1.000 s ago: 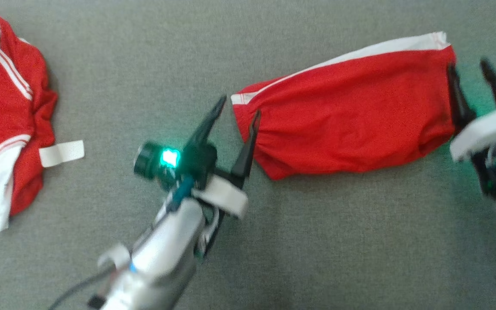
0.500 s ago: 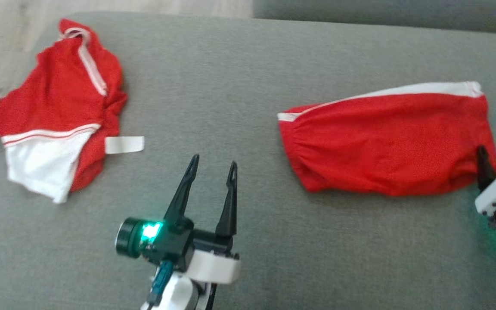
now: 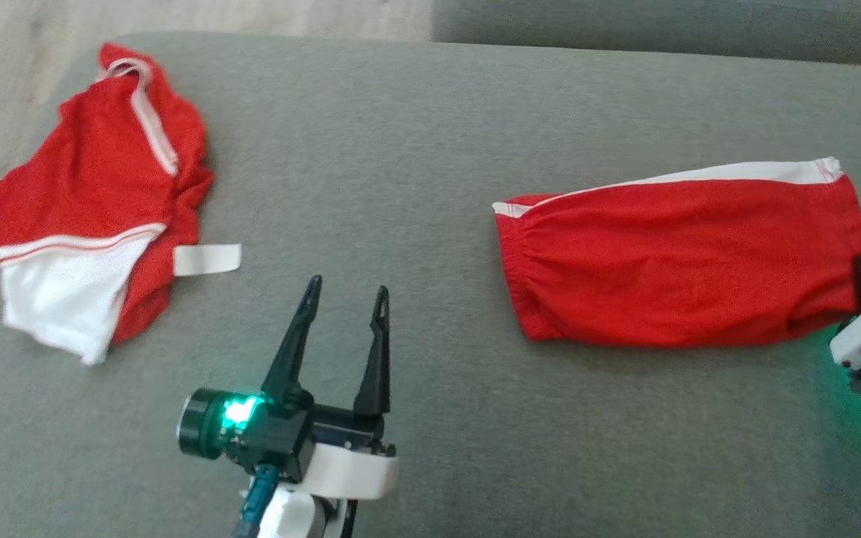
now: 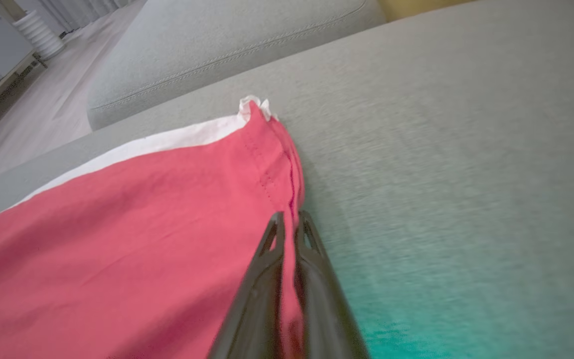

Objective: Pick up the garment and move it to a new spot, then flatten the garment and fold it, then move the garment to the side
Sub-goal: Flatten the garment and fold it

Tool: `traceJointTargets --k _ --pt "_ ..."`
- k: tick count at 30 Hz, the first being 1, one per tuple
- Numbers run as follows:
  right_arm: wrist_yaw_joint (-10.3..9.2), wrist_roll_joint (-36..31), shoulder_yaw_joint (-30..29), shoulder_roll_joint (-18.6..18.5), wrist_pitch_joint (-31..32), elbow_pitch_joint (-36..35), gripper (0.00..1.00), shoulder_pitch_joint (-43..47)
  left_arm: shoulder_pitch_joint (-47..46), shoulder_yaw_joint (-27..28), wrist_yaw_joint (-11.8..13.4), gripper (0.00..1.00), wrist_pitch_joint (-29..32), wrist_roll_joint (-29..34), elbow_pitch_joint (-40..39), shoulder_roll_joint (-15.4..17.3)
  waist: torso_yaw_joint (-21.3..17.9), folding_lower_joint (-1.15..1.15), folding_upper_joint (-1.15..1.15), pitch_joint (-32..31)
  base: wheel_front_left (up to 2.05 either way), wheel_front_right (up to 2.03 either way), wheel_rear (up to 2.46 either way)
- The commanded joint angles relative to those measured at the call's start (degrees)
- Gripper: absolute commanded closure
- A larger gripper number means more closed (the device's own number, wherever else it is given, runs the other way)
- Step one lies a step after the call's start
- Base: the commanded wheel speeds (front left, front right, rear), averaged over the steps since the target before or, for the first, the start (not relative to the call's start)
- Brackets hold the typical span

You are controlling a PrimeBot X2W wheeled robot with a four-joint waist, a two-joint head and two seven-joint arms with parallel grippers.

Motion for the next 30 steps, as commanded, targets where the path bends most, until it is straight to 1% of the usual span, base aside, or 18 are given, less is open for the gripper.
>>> traceJointTargets --k 1,8,13,22,30 --pt "-0.05 -0.09 0.98 -2.31 -0.97 -1.29 1.0 -1.18 -0.46 2.21 -0.18 0.0 -0.29 0.57 -1.91 0.17 -2.22 0.0 0.0 -0.27 0.0 0.0 0.0" --pt "-0.05 1.1 1.85 -5.4 -1.37 -3.91 1.0 -0.69 -0.43 3.54 -1.25 0.0 -0.29 1.22 -1.68 -0.27 -7.94 0.0 0.0 -0.57 0.0 0.0 0.0" --pt "-0.05 2.36 1.77 -6.92 -1.56 -4.35 1.0 0.35 -0.48 4.12 -1.91 0.0 -0.29 1.74 -1.15 -0.56 -10.08 0.0 0.0 -0.74 0.0 0.0 0.0" --pt "-0.05 3.18 2.06 -6.46 -2.15 -4.91 1.0 1.04 0.01 5.36 -2.74 0.0 -0.29 2.24 -0.46 -0.9 -12.05 0.0 0.0 -1.43 0.0 0.0 0.0" --pt "-0.05 3.3 2.67 -6.72 -3.13 -5.97 1.0 0.71 0.3 5.66 -3.4 0.0 -0.29 2.45 -0.15 -1.32 -12.23 0.0 0.0 -2.04 0.0 0.0 0.0"
